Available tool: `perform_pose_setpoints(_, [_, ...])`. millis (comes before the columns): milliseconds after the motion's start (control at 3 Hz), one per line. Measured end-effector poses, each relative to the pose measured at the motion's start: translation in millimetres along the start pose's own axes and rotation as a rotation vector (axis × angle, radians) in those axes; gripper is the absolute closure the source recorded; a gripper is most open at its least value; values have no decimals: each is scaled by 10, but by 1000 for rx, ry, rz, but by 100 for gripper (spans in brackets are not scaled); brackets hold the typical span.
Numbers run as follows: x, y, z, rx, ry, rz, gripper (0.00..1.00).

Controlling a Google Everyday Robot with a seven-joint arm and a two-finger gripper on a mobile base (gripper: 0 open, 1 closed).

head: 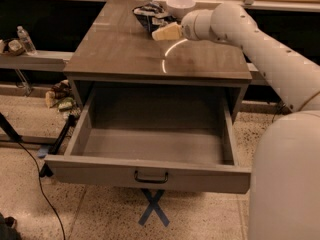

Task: Place blue chip bag into top drawer

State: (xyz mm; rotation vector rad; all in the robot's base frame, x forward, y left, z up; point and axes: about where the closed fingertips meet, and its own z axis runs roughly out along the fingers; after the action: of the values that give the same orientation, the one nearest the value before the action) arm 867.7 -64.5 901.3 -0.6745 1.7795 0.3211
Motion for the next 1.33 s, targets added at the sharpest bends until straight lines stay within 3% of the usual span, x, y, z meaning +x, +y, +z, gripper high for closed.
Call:
perform_pose_setpoints(667, [-161,21,665,20,-53,28,0])
perform_pose_setpoints(1000, [-161,-81,819,74,-70,31,0])
perform_pose_setpoints(1333, [-196,-178,964,111,-92,19,18])
